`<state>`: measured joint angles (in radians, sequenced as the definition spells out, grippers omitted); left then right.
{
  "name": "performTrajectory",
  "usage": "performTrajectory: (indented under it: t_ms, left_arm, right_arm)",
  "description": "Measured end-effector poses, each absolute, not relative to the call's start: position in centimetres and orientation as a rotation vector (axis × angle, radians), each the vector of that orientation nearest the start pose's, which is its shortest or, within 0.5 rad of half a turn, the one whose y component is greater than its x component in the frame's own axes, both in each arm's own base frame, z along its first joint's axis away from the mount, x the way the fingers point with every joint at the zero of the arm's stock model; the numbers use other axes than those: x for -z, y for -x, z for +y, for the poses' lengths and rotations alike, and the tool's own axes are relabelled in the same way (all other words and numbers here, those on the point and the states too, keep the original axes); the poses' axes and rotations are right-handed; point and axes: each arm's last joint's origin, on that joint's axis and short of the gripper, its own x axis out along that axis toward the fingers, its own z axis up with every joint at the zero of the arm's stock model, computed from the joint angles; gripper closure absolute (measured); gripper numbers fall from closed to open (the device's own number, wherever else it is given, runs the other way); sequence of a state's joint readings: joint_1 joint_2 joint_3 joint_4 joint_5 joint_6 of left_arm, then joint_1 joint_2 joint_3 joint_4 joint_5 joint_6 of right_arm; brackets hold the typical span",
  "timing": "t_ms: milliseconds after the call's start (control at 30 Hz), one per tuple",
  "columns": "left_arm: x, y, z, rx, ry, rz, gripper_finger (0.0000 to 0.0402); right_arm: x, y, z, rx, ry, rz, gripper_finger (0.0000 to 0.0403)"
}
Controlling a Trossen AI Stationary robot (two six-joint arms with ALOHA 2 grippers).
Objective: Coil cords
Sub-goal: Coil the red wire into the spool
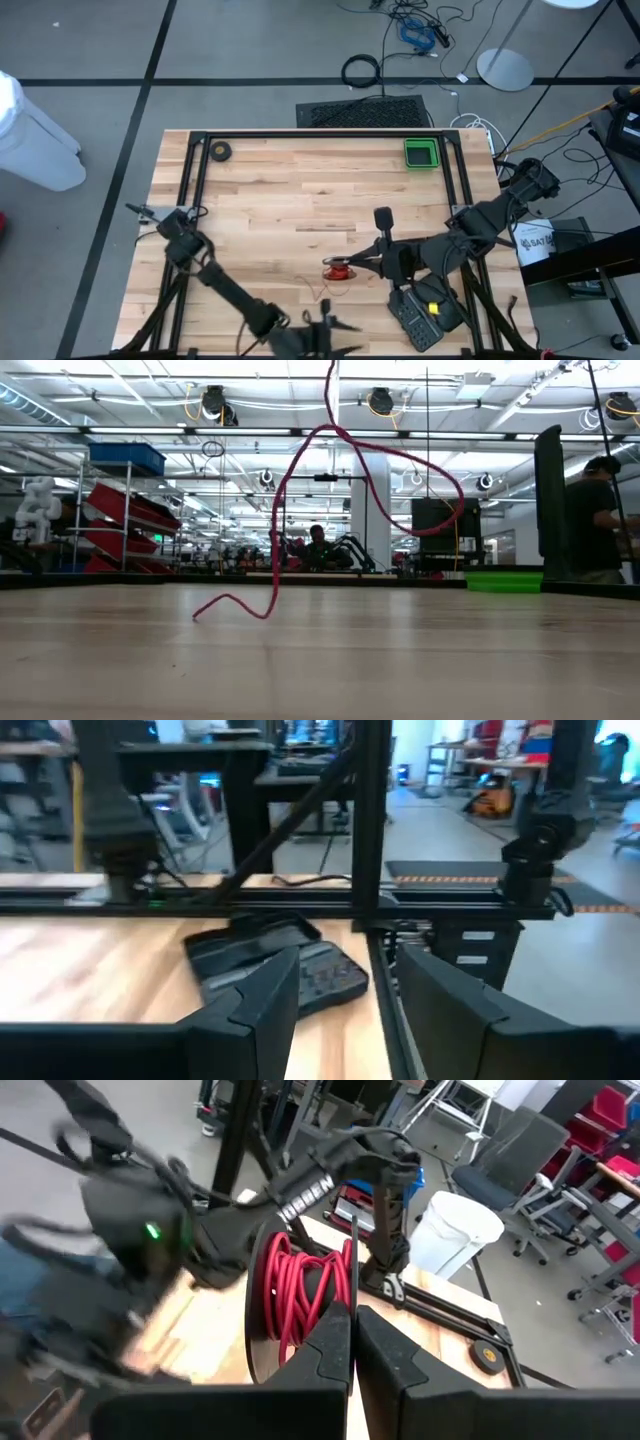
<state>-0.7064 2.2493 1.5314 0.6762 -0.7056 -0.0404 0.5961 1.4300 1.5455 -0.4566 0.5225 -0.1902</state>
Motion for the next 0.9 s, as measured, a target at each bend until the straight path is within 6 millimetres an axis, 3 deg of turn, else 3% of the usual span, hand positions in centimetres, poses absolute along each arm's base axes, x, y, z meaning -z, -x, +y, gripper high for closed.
performTrajectory:
  t_ms: [100,200,400,600,900]
  left_arm:
    - [-17.9,-40.4,-29.6,-0.021,0.049,0.07,0.0226]
    - [-17.3,-40.2,-29.2,-0.127,-0.007,0.136,0.0226]
    - [-19.2,-35.7,-31.6,-0.41,-0.202,0.182,0.0226]
    - [-19.2,-32.0,-32.6,-0.523,-0.188,0.187,0.0226]
    - [-17.5,-32.5,-29.3,-0.668,-0.13,0.191,0.0226]
  right_arm:
    - [-42.1,-26.0,16.2,-0.109,0.366,0.293,0.0403]
    - [-41.7,-25.7,16.4,-0.118,0.368,0.325,0.0403]
    - [-41.5,-25.4,16.5,-0.119,0.349,0.356,0.0403]
    - [-41.6,-25.5,16.5,-0.117,0.34,0.342,0.0403]
    - [-41.7,-25.1,17.1,-0.133,0.311,0.335,0.0403]
